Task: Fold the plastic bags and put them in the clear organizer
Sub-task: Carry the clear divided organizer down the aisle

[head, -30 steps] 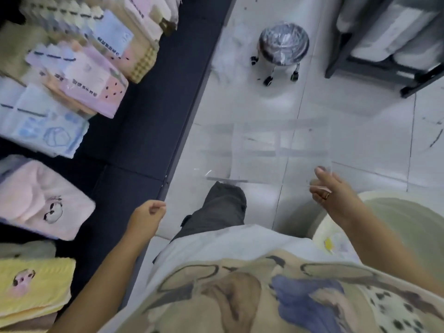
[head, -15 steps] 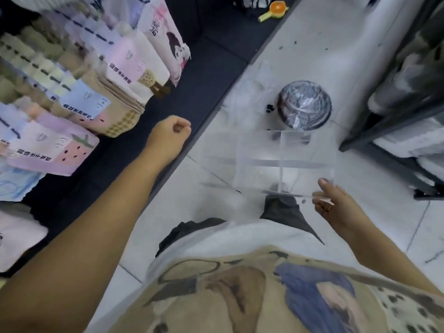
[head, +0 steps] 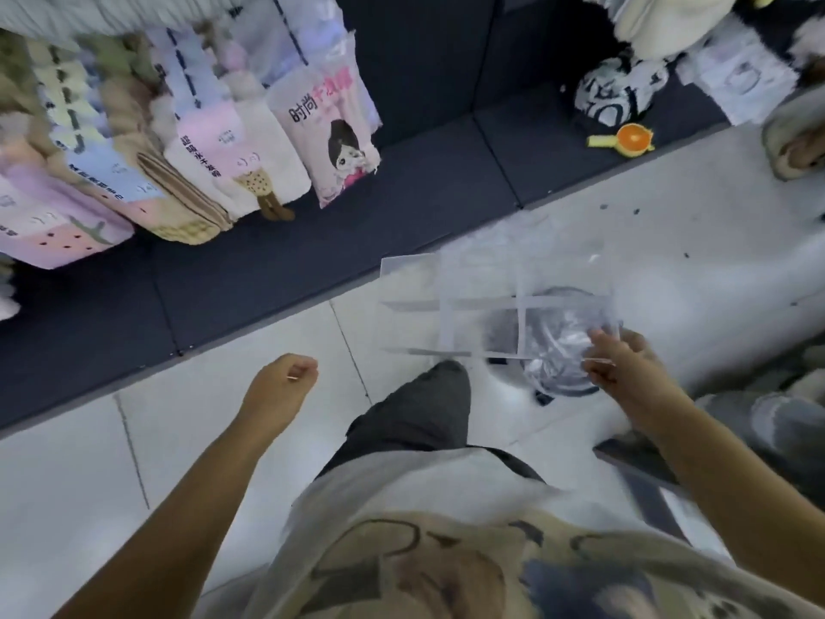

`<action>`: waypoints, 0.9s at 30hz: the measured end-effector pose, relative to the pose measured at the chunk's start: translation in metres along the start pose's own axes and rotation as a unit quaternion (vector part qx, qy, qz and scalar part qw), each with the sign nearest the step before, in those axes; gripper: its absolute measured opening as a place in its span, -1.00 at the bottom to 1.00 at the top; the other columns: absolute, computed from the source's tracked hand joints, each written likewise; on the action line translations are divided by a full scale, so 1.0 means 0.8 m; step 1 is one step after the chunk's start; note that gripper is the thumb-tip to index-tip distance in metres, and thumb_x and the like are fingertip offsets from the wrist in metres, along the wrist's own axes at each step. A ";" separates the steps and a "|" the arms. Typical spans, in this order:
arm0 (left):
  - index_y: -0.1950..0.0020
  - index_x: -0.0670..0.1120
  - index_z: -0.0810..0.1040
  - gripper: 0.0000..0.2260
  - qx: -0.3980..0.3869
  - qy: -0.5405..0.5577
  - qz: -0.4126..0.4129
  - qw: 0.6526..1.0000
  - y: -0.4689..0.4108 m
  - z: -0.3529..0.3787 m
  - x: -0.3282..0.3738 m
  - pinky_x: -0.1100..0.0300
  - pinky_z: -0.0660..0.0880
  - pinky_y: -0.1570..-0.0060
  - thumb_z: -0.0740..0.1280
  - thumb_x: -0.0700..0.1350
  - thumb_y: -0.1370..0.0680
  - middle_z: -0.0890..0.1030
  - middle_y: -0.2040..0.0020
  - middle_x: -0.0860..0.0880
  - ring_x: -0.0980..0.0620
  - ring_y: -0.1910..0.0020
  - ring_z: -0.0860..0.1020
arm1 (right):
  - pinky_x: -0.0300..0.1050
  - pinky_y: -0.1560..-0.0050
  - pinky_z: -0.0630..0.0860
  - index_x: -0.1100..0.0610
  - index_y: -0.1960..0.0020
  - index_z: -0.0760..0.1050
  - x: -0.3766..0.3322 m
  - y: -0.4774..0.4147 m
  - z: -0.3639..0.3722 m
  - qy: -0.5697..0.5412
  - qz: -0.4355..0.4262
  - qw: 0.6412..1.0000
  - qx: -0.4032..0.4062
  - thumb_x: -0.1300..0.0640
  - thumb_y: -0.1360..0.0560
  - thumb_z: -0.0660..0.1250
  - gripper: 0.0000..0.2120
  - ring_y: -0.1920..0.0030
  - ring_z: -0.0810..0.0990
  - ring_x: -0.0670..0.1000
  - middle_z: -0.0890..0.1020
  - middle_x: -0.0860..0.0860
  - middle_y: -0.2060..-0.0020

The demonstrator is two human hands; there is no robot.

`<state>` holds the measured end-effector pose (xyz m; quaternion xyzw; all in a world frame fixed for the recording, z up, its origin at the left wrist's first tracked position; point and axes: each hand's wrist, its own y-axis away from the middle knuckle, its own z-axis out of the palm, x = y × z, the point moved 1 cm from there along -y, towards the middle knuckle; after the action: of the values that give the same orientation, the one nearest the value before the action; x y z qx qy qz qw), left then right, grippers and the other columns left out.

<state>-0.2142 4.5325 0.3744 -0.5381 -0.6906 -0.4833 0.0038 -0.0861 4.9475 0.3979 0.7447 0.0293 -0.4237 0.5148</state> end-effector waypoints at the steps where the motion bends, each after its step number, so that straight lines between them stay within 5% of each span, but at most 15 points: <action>1: -0.10 -0.04 0.56 -0.88 0.007 0.005 -0.005 1.000 -0.009 0.007 0.010 0.08 0.47 -0.13 0.30 -0.11 -0.58 0.61 -0.06 -0.04 -0.06 -0.06 0.58 | -0.19 0.21 0.52 0.08 -0.15 0.40 -0.021 -0.024 0.001 0.008 -0.010 1.000 -0.005 -0.01 -0.44 0.42 -0.64 0.26 0.58 -0.02 0.56 0.08 0.15; 8: -0.10 0.00 0.55 -0.88 0.028 0.021 0.017 0.999 -0.092 0.053 0.138 0.23 0.36 0.01 0.27 -0.08 -0.59 0.56 -0.02 0.07 0.06 -0.03 0.53 | -0.21 0.32 0.54 -0.01 -0.05 0.32 -0.140 -0.153 0.007 -0.005 -0.025 0.999 -0.032 -0.07 -0.28 0.54 -0.49 0.36 0.58 -0.06 0.56 0.08 0.23; 13: -0.10 -0.01 0.55 -0.87 0.052 0.032 0.051 0.997 -0.150 0.078 0.231 0.25 0.34 0.06 0.26 -0.07 -0.59 0.54 0.02 0.11 0.11 0.02 0.50 | -0.10 0.15 0.54 -0.05 -0.11 0.34 -0.194 -0.234 0.012 0.007 -0.006 1.000 -0.026 -0.17 -0.30 0.53 -0.47 0.29 0.59 -0.01 0.63 0.09 0.29; 18: -0.11 -0.01 0.54 -0.87 0.036 0.036 0.038 0.998 -0.206 0.125 0.265 0.31 0.38 0.17 0.26 -0.05 -0.60 0.56 -0.02 0.08 0.09 0.02 0.51 | -0.25 0.34 0.54 0.21 -0.31 0.34 -0.233 -0.330 0.028 0.054 -0.013 0.998 -0.023 -0.16 -0.37 0.49 -0.30 0.19 0.58 0.04 0.57 0.19 0.16; 23: -0.12 -0.08 0.52 -0.81 0.047 -0.017 -0.002 0.999 -0.285 0.185 0.279 0.20 0.42 0.03 0.19 -0.04 -0.63 0.58 -0.03 -0.02 0.02 0.04 0.52 | -0.15 0.22 0.56 0.26 -0.24 0.41 -0.252 -0.467 0.068 0.071 0.013 0.997 -0.019 0.01 -0.44 0.47 -0.49 0.26 0.58 0.01 0.55 0.17 0.20; 25: -0.03 -0.13 0.51 -0.82 0.051 -0.034 -0.012 0.998 -0.334 0.217 0.288 0.17 0.47 0.00 0.17 -0.07 -0.64 0.60 -0.05 -0.12 -0.04 0.03 0.55 | -0.15 0.29 0.56 0.25 -0.17 0.44 -0.251 -0.535 0.084 0.094 0.026 0.995 -0.035 0.06 -0.46 0.46 -0.59 0.30 0.56 0.00 0.54 0.14 0.25; 27: -0.16 -0.16 0.51 -0.76 0.049 -0.057 -0.018 0.997 -0.390 0.255 0.298 0.08 0.46 -0.18 0.15 -0.05 -0.65 0.56 -0.19 -0.13 -0.11 -0.15 0.53 | -0.19 0.43 0.58 0.25 -0.12 0.43 -0.249 -0.608 0.096 0.119 0.043 0.991 -0.051 0.08 -0.46 0.45 -0.64 0.31 0.53 0.01 0.51 0.13 0.26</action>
<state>-0.4424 4.8605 0.1841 -0.5516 -0.7220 -0.4174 -0.0176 -0.4928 5.1928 0.1607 0.7633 0.0798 -0.3072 0.5627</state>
